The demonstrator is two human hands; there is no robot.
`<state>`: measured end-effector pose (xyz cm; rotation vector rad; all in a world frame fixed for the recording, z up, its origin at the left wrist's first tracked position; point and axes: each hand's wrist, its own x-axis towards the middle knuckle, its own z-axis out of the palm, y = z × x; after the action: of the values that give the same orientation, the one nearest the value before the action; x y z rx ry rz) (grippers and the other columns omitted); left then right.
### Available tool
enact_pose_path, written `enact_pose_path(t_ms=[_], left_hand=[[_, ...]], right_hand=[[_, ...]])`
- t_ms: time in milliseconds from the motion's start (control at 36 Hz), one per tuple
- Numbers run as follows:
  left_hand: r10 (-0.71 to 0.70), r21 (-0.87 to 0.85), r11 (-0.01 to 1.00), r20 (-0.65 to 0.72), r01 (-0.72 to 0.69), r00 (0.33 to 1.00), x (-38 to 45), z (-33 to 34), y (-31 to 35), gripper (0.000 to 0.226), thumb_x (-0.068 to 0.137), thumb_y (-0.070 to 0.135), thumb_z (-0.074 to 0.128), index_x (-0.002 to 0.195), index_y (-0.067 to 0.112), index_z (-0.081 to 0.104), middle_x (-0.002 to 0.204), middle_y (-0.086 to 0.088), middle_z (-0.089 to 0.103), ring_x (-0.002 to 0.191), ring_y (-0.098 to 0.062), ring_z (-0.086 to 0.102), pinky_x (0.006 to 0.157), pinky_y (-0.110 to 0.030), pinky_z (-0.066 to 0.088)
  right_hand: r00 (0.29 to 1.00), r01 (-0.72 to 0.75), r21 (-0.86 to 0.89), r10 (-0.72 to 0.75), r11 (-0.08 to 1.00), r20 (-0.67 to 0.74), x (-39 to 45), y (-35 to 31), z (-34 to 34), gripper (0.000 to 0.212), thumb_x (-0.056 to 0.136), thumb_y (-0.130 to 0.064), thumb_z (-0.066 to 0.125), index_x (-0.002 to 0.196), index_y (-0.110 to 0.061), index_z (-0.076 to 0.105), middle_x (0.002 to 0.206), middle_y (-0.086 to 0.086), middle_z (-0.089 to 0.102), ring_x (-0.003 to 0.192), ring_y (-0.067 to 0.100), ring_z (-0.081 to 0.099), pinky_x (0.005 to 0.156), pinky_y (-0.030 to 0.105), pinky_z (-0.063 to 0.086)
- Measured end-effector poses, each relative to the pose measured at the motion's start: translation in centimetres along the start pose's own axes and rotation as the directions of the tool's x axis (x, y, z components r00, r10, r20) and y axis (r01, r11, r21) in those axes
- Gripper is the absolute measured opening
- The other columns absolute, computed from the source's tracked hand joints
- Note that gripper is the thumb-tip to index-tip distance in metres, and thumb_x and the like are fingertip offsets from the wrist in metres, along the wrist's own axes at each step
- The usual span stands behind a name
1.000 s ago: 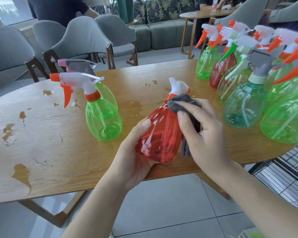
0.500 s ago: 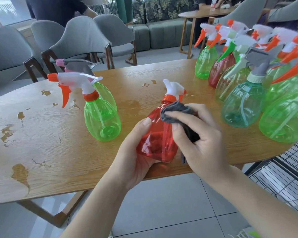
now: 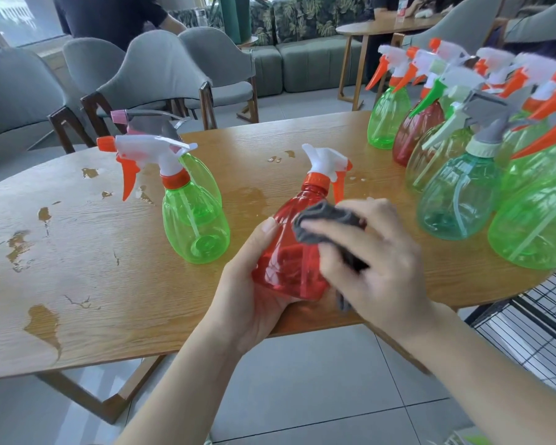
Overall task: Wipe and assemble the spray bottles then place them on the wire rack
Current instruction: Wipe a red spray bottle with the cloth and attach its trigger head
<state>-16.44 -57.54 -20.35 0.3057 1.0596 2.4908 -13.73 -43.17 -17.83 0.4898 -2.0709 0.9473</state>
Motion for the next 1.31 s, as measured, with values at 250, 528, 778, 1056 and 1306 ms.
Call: enact_pose_path(t_ms=[250,528,778,1056,1306], left_hand=[[-0.066,0.133,0.988,-0.055,0.073,0.996,-0.9,-0.5,0.9,0.088,0.080,0.050,0.083,0.148,0.004,0.051,0.137,-0.023,0.060,0.113,-0.034,0.065,0.094,-0.050,0.056],[-0.026,0.176,0.984,-0.030,0.031,0.999,-0.8,-0.1,0.5,0.082,0.079,0.044,0.086,0.144,0.005,0.053,0.127,-0.019,0.067,0.107,-0.030,0.070,0.086,-0.045,0.060],[-0.157,0.017,0.987,-0.067,0.158,0.985,-0.9,-0.3,0.8,0.069,0.093,0.051,0.067,0.134,-0.002,0.055,0.114,-0.020,0.061,0.107,-0.032,0.061,0.097,-0.038,0.052],[-0.085,-0.077,0.994,-0.043,0.081,0.995,-0.8,0.3,0.8,0.073,0.093,0.042,0.068,0.146,-0.004,0.051,0.143,-0.026,0.057,0.129,-0.033,0.058,0.108,-0.043,0.051],[-0.060,0.033,0.997,-0.084,0.063,0.995,-1.1,0.2,0.7,0.067,0.093,0.045,0.063,0.145,0.003,0.056,0.144,-0.023,0.059,0.128,-0.034,0.060,0.114,-0.052,0.044]], right_hand=[[0.991,-0.048,0.152,0.066,0.987,-0.115,-0.6,2.8,0.2,0.023,0.096,-0.002,0.065,0.116,-0.002,0.075,0.111,0.012,0.065,0.106,0.012,0.063,0.093,0.021,0.047],[0.994,-0.020,0.133,0.034,0.991,-0.101,-0.4,2.8,0.0,0.021,0.096,-0.004,0.065,0.113,-0.005,0.076,0.109,0.011,0.064,0.104,0.016,0.064,0.092,0.024,0.048],[0.916,0.401,0.030,-0.402,0.915,0.019,-2.8,1.3,0.4,0.019,0.088,-0.006,0.069,0.102,-0.008,0.082,0.098,0.017,0.070,0.085,0.030,0.060,0.078,0.040,0.054],[0.950,0.306,-0.049,-0.309,0.951,-0.048,-1.1,3.1,0.0,0.021,0.099,-0.012,0.062,0.112,-0.009,0.078,0.106,0.014,0.067,0.096,0.028,0.059,0.089,0.039,0.053],[0.999,-0.011,0.205,0.021,0.979,-0.047,-0.6,2.6,0.1,0.025,0.097,-0.003,0.062,0.119,-0.002,0.072,0.114,0.014,0.063,0.111,0.020,0.064,0.096,0.029,0.049]])
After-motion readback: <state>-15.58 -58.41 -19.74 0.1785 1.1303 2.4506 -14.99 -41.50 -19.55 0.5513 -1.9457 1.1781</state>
